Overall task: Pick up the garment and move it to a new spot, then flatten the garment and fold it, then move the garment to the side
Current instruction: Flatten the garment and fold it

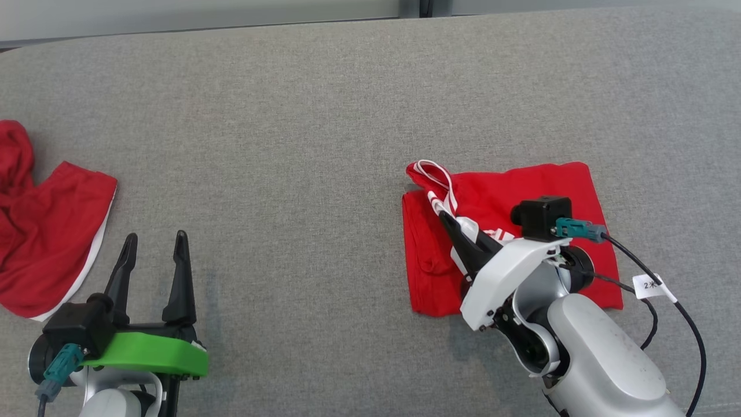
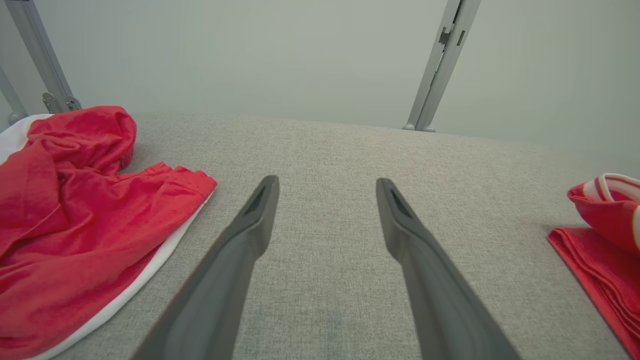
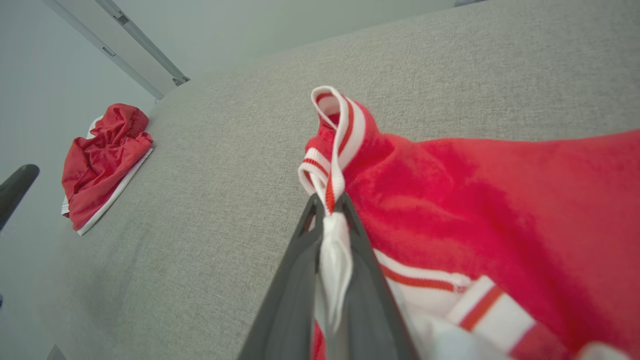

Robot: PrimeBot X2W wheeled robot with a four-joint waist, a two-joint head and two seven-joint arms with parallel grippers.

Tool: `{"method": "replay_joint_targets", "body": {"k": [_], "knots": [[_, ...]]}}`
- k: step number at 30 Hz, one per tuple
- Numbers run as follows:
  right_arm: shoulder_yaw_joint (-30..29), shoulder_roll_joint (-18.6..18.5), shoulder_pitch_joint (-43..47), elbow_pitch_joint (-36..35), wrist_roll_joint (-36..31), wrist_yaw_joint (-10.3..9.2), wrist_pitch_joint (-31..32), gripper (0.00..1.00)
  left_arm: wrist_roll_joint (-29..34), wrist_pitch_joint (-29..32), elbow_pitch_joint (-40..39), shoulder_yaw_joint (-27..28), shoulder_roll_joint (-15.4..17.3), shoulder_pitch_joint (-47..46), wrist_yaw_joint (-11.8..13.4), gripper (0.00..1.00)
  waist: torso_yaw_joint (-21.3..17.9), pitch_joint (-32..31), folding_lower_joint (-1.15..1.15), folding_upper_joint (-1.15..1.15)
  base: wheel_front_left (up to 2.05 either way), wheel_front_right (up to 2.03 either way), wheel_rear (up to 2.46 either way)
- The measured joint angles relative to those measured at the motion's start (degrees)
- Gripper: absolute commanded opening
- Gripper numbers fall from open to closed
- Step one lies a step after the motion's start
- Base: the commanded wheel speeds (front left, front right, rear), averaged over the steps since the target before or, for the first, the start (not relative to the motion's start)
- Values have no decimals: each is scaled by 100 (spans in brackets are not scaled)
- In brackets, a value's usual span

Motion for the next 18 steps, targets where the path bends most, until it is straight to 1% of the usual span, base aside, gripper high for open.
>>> {"method": "replay_joint_targets", "body": {"k": [3, 6, 7, 8, 9, 13, 16, 18], "knots": [[100, -1, -71, 34, -27, 1, -34, 0, 0, 0, 26, 12, 0, -3, -41, 100, -15, -7, 0, 0, 0, 0, 0], [240, 2, -122, 162, -202, 0, -34, 0, 1, 0, 47, 22, -4, -7, -42, 100, -22, -12, 0, 0, 0, 0, 0], [298, 2, -121, 205, -260, 0, -35, 32, 1, 0, 52, 21, -10, -10, -46, 100, -22, -14, 0, 0, 0, 0, 0], [346, 3, -122, 226, -305, 0, -44, 98, 1, 0, 56, 21, -19, -11, -48, 100, -21, -16, 0, 0, 0, 0, 0], [386, 5, -124, 235, -322, 1, -51, 100, 2, 0, 64, 20, -26, -12, -48, 100, -19, -19, 0, 0, 0, 0, 0], [571, 7, -184, 199, -461, 35, -71, 100, 15, 0, 109, 76, -51, -13, -91, 100, -1, -46, 0, 0, 0, 0, 0], [568, 8, -210, -202, -479, 63, -242, 100, 15, 0, 112, 143, -54, -13, -91, 100, 13, -69, 0, 0, 0, 0, 0], [441, 44, -208, -605, -332, 76, -371, 100, 16, 0, 109, 147, -62, -13, -91, 100, 36, -69, 0, 0, 0, 0, 0]]}}
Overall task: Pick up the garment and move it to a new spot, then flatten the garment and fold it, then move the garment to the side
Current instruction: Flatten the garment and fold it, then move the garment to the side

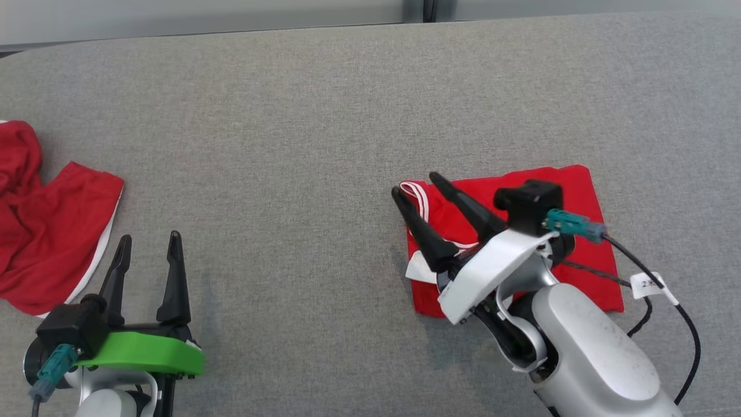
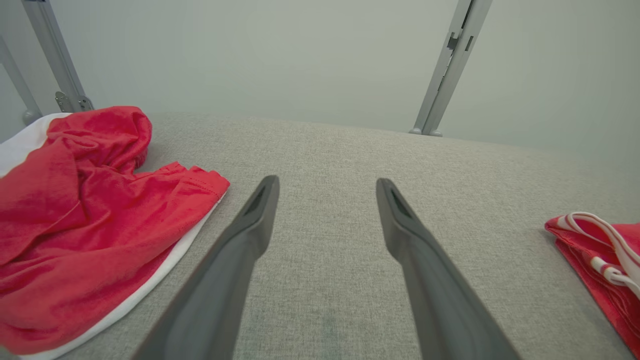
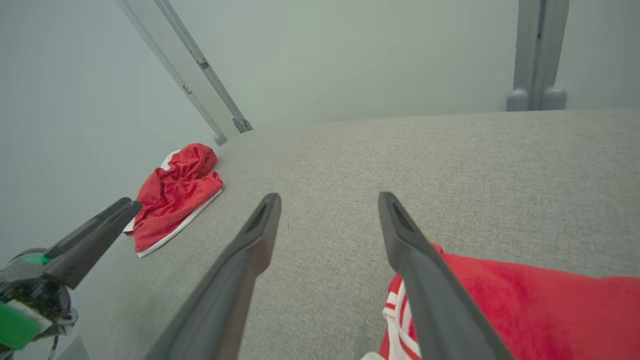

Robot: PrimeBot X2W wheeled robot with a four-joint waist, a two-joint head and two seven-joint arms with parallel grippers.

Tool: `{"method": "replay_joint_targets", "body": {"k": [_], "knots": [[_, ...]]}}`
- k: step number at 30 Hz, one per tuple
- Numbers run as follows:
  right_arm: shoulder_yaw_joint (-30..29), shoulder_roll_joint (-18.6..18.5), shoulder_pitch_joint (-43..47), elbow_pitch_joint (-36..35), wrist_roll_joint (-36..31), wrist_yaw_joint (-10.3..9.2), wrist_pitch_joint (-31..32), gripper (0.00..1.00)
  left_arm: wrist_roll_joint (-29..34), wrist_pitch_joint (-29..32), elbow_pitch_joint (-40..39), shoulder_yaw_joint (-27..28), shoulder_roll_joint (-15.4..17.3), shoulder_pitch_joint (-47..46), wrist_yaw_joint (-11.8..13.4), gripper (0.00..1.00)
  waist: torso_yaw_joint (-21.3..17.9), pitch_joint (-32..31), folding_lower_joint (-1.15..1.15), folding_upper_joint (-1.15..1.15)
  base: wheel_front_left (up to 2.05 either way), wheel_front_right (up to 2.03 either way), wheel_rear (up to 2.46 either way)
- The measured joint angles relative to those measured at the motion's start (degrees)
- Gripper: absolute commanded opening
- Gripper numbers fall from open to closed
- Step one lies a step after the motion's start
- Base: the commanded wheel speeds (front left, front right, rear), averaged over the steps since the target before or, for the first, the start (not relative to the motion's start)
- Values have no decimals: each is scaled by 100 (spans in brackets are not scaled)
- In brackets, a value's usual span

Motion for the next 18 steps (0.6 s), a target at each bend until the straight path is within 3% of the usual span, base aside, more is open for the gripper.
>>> {"method": "replay_joint_targets", "body": {"k": [2, 4, 8, 12, 18], "knots": [[-187, 26, 5, -291, 138, -35, -59, 100, -1, 0, -18, 54, -22, 1, 1, 100, 13, 7, 0, 0, 0, 0, 0], [-491, 16, 26, -366, 141, -193, -129, 100, -1, 0, -57, 113, -43, 2, 2, 100, 2, 15, 0, 0, 0, 0, 0], [-1439, -655, 286, 31, 52, -534, -179, 100, -1, 0, -79, 121, -115, 3, 1, 100, -26, 31, 0, 0, 0, 0, 0], [-2134, -902, 744, 513, 190, -538, -200, 100, 0, 0, -102, -9, -179, 0, -31, 100, -10, 42, 0, 0, 0, 0, 0], [-2257, -818, 1049, 823, 493, -528, -140, 100, 0, 0, -100, -42, -248, -3, -83, 100, 105, 81, 0, 0, 0, 0, 0]]}}
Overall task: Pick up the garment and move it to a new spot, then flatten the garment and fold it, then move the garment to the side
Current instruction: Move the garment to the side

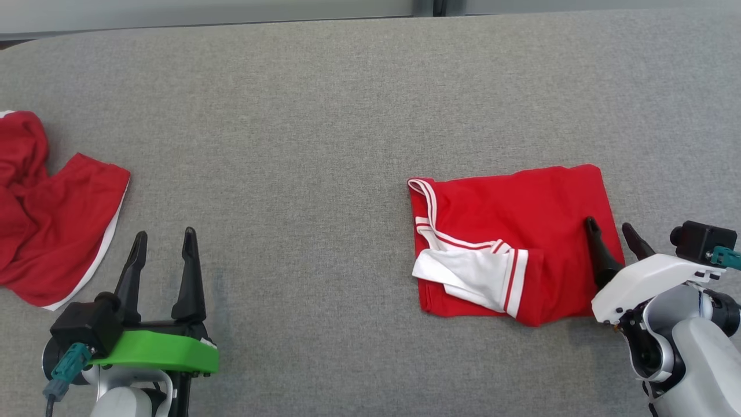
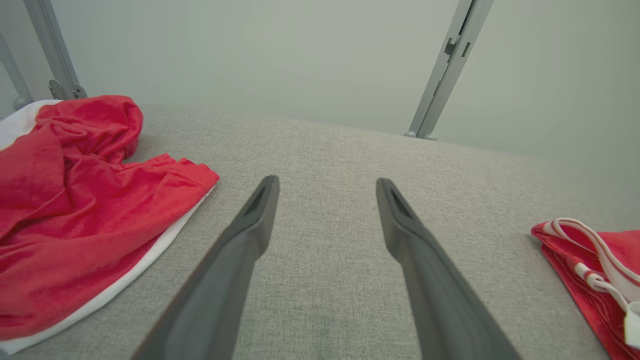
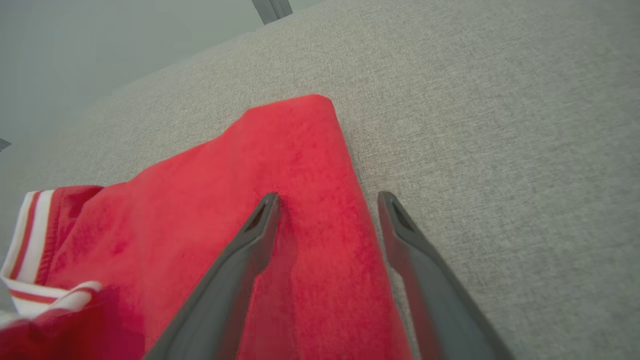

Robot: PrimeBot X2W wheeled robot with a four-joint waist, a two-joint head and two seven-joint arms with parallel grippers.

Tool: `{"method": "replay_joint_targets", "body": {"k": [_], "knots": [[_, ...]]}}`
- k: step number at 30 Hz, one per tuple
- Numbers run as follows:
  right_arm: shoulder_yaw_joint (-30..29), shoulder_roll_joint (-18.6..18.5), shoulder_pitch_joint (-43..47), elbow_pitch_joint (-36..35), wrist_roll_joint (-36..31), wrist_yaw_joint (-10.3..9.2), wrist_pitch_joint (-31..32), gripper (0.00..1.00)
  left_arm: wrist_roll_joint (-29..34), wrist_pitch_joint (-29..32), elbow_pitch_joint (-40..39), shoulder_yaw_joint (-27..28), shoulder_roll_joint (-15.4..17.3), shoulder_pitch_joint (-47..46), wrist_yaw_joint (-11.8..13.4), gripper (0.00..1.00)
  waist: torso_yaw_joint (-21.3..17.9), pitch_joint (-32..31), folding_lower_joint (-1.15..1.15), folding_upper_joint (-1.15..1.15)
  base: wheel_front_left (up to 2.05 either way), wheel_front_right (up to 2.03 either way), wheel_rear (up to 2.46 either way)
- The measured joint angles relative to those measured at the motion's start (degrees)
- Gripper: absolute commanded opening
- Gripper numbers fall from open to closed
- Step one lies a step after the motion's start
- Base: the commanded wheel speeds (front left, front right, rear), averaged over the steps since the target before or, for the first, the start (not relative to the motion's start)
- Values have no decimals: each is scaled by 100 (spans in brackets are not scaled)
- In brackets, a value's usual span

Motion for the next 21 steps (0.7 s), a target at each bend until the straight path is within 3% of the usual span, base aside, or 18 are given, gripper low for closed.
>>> {"method": "replay_joint_targets", "body": {"k": [5, 9, 11, 12, 13, 15, 21], "knots": [[-113, -98, 4, 163, 85, 7, 51, 100, 5, 0, 10, 81, -13, -3, -18, 100, 96, 45, 0, 0, 0, 0, 0], [86, -57, -30, 345, 455, 398, 293, 100, 7, 0, 22, 89, -16, -8, -18, 100, 125, 57, 0, 0, 0, 0, 0], [113, -5, -47, 403, 578, 475, 352, 100, 7, 0, 29, 90, -18, -13, -18, 100, 131, 59, 0, 0, 0, 0, 0], [132, 4, -79, 468, 647, 516, 396, 38, 10, 0, 32, 86, -20, -23, -22, 100, 137, 59, 0, 0, 0, 0, 0], [167, -71, -124, 528, 609, 560, 423, 0, 16, 0, 48, 68, -21, -58, -43, 100, 146, 57, 0, 0, 0, 0, 0], [145, -222, -161, 542, 591, 683, 447, 0, 33, 0, 64, 12, -43, -165, -102, 100, 181, 44, 0, 0, 0, 0, 0], [210, -190, -271, -14, 801, 1171, 447, 0, 60, 0, 101, 54, -101, -257, -118, 100, 318, -66, 0, 0, 0, 0, 0]]}}
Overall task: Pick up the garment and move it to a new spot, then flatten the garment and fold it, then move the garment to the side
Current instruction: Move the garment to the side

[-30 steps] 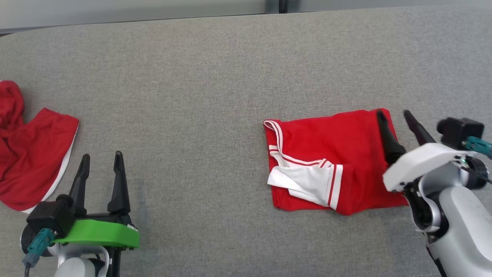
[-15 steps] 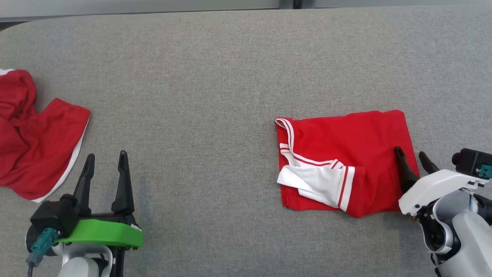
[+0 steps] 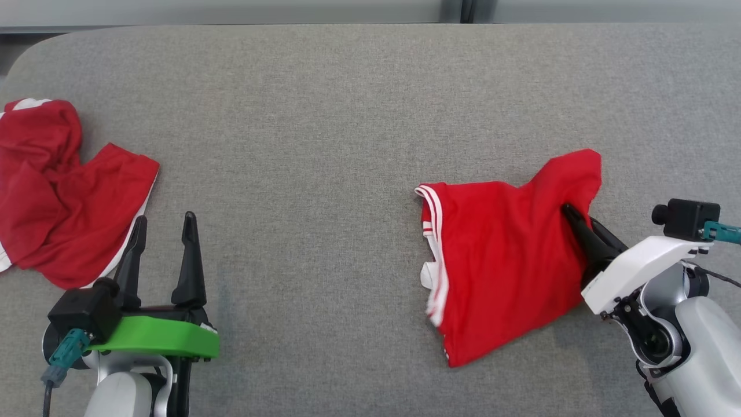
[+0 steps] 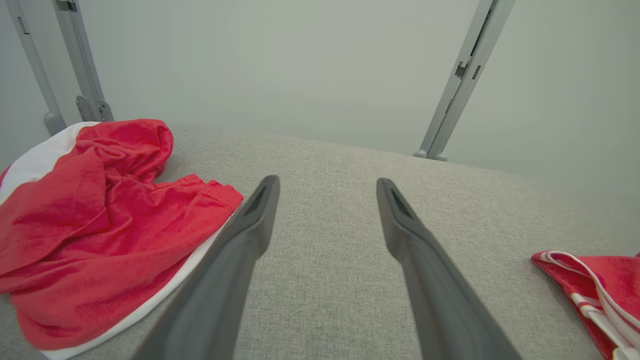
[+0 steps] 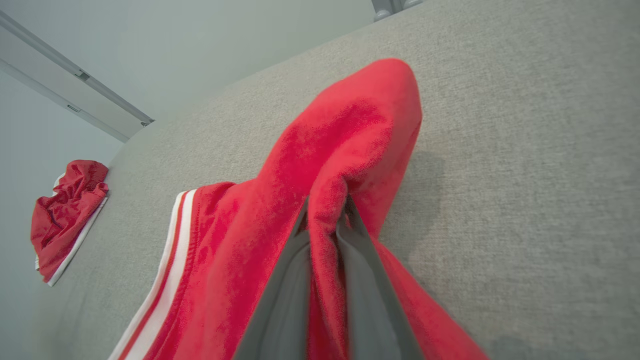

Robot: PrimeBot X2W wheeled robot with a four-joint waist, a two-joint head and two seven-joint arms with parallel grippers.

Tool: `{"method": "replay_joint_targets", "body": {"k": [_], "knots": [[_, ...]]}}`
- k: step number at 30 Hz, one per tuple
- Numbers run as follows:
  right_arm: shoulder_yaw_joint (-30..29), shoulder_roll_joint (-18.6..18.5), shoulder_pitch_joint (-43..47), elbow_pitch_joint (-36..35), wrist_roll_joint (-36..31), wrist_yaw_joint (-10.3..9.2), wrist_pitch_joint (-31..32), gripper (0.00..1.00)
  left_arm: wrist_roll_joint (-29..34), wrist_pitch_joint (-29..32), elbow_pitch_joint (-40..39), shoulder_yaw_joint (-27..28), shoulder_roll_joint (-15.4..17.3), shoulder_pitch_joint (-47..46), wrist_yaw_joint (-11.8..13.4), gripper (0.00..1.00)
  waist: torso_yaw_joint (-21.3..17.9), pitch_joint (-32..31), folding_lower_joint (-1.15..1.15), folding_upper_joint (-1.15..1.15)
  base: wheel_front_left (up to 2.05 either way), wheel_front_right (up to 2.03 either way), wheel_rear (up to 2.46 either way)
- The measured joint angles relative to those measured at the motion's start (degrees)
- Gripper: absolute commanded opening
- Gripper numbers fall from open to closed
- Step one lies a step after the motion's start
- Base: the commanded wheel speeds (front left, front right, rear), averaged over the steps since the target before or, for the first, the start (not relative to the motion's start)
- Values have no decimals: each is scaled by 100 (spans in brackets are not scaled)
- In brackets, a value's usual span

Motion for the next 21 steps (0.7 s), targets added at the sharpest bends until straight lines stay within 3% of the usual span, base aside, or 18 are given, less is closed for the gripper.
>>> {"method": "replay_joint_targets", "body": {"k": [4, 9, 15, 21], "knots": [[107, -124, -75, -169, 65, 45, 276, 0, -1, 0, -20, 58, -4, 30, 9, 100, 30, -37, 0, 0, 0, 0, 0], [-189, -804, -118, 60, 32, -37, 712, 0, 15, 0, -46, -59, -11, 27, -2, 100, 27, 99, 0, 0, 0, 0, 0], [-891, -1633, -654, 379, -21, -389, 1109, 0, 141, 0, -80, -151, 51, 6, -55, 100, 73, 358, 0, 0, 0, 0, 0], [-1327, -2360, -1051, 797, -376, -922, 1390, 0, 158, 0, -101, -219, 84, -188, -159, 100, 197, 656, 0, 0, 0, 0, 0]]}}
